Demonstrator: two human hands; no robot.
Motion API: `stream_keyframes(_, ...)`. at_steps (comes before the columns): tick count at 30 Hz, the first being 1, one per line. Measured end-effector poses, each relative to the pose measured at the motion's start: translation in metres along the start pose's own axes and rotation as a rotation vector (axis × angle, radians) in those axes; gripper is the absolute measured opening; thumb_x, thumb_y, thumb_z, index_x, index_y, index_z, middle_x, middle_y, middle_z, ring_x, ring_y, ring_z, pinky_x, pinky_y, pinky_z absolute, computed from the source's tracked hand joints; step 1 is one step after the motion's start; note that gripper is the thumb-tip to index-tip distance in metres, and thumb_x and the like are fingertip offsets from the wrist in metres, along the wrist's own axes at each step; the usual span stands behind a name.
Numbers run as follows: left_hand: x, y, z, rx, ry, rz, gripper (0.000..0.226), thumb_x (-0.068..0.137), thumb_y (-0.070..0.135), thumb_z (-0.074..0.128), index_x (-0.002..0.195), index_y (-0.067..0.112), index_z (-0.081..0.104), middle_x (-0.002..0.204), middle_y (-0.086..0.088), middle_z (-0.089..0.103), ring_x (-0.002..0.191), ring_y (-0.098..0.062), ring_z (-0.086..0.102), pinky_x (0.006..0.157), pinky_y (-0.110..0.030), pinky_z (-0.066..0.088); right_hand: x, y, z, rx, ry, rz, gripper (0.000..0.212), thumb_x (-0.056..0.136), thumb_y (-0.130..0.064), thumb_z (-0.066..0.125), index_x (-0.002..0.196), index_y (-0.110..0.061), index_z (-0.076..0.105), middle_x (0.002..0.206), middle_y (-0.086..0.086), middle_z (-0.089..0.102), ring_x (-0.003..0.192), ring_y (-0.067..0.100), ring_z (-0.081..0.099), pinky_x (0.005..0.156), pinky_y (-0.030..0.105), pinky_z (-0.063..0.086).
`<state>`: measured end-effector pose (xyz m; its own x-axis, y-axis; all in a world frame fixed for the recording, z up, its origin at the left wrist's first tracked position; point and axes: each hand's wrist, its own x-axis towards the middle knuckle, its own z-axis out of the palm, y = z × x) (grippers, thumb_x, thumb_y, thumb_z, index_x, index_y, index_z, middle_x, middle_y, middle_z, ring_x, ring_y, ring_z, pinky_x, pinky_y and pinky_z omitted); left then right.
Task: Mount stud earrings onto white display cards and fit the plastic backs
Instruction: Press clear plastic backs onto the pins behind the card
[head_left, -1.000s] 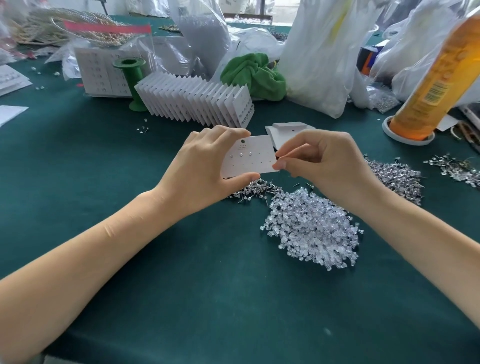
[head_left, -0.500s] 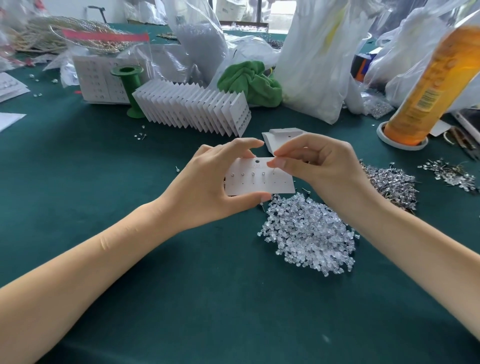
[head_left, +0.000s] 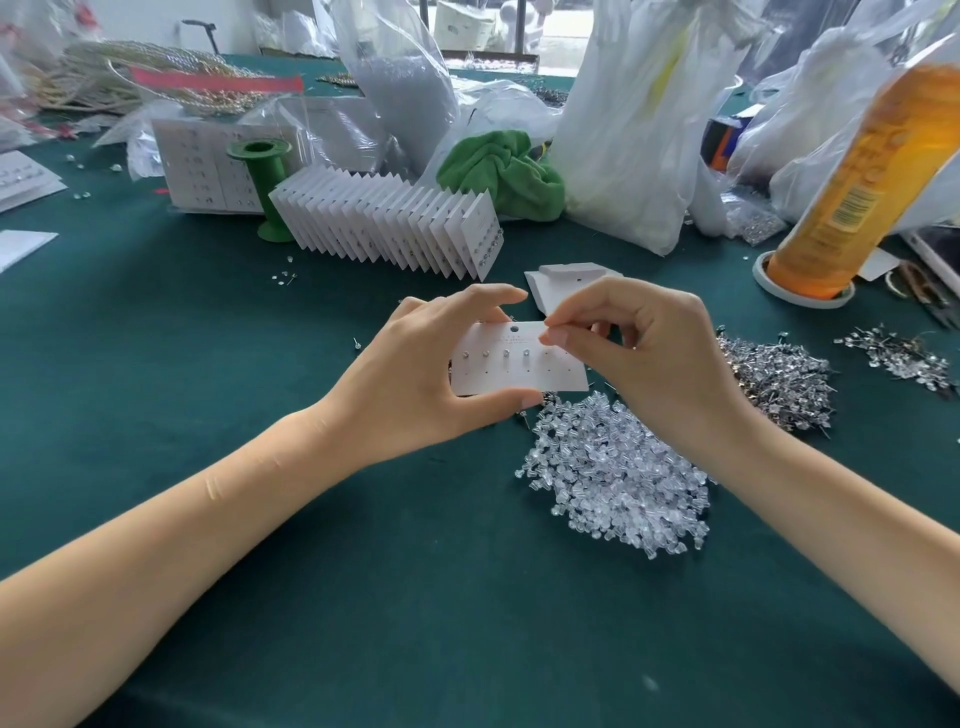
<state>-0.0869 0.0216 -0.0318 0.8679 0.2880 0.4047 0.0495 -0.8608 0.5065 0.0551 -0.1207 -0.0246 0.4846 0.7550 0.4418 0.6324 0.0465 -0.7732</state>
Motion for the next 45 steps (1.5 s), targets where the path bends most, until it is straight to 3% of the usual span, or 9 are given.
stream_keyframes(8,0.0,-0.001,0.0,0.0,-0.021,-0.003,0.07,0.069,0.064,0.063,0.13,0.036,0.044,0.115,0.015,0.06,0.103,0.023,0.036,0.099,-0.01,0.024,-0.001,0.0,0.001,-0.016,0.017,-0.034,0.013,0.082,-0.007,0.075,0.083,-0.02,0.072,0.073,-0.016,0.069,0.062,0.001,0.052,0.059,0.006,0.035)
stream_keyframes(13,-0.001,-0.001,-0.001,-0.001,-0.011,-0.007,0.072,0.068,0.066,0.06,0.131,0.035,0.043,0.115,0.015,0.06,0.102,0.023,0.036,0.098,-0.012,0.027,-0.002,0.0,0.002,-0.037,-0.003,-0.023,0.021,0.082,-0.009,0.074,0.081,-0.03,0.07,0.075,-0.021,0.066,0.067,0.002,0.05,0.062,0.007,0.036)
stream_keyframes(18,0.001,-0.004,-0.002,0.0,0.016,-0.034,0.072,0.069,0.064,0.066,0.131,0.036,0.044,0.114,0.017,0.06,0.102,0.015,0.04,0.095,-0.011,0.028,-0.002,-0.002,0.003,-0.008,-0.006,0.029,0.018,0.078,-0.018,0.075,0.084,-0.035,0.069,0.084,-0.004,0.063,0.07,0.005,0.048,0.063,0.011,0.035)
stream_keyframes(22,0.004,-0.007,-0.004,-0.002,0.011,-0.076,0.075,0.065,0.07,0.061,0.131,0.041,0.04,0.114,0.019,0.058,0.105,0.008,0.04,0.094,-0.013,0.029,0.002,-0.008,-0.006,0.006,0.042,-0.004,0.011,0.082,-0.023,0.073,0.077,-0.03,0.068,0.07,-0.023,0.06,0.062,0.001,0.046,0.058,0.01,0.035)
stream_keyframes(26,0.006,-0.014,-0.007,0.001,0.013,-0.145,0.078,0.063,0.071,0.063,0.132,0.044,0.037,0.117,0.019,0.057,0.109,-0.013,0.045,0.092,-0.025,0.031,0.0,-0.013,-0.017,-0.251,-0.221,-0.034,0.018,0.075,-0.048,0.066,0.07,-0.031,0.068,0.065,-0.018,0.061,0.061,0.003,0.049,0.056,0.014,0.037)
stream_keyframes(29,0.007,-0.018,-0.007,0.017,0.017,-0.17,0.078,0.064,0.066,0.067,0.133,0.044,0.037,0.118,0.018,0.057,0.111,-0.017,0.044,0.093,-0.027,0.031,-0.005,-0.015,-0.012,-0.483,-0.381,-0.015,0.019,0.074,-0.051,0.063,0.077,-0.034,0.07,0.071,-0.02,0.06,0.073,0.0,0.052,0.06,0.017,0.036)
stream_keyframes(36,0.007,-0.021,-0.007,0.045,0.006,-0.175,0.079,0.065,0.066,0.064,0.135,0.042,0.036,0.12,0.016,0.057,0.111,-0.017,0.041,0.092,-0.029,0.031,-0.008,-0.018,0.003,-0.618,-0.391,-0.002,0.018,0.081,-0.051,0.064,0.083,-0.035,0.071,0.081,-0.016,0.061,0.084,0.003,0.05,0.068,0.023,0.039)
stream_keyframes(42,0.007,-0.018,-0.008,0.048,0.022,-0.142,0.077,0.066,0.062,0.065,0.134,0.037,0.04,0.118,0.014,0.058,0.097,0.004,0.033,0.09,-0.02,0.024,-0.01,-0.021,0.012,-0.649,-0.315,0.032,0.015,0.081,-0.048,0.067,0.076,-0.034,0.066,0.077,-0.016,0.062,0.083,0.005,0.05,0.067,0.025,0.033)
stream_keyframes(45,0.006,-0.018,-0.007,0.05,0.003,-0.16,0.078,0.065,0.063,0.065,0.134,0.039,0.04,0.119,0.015,0.057,0.101,-0.003,0.035,0.091,-0.02,0.024,-0.011,-0.022,0.017,-0.639,-0.259,0.053,0.013,0.082,-0.046,0.068,0.075,-0.035,0.066,0.077,-0.015,0.064,0.083,0.008,0.053,0.069,0.024,0.033)
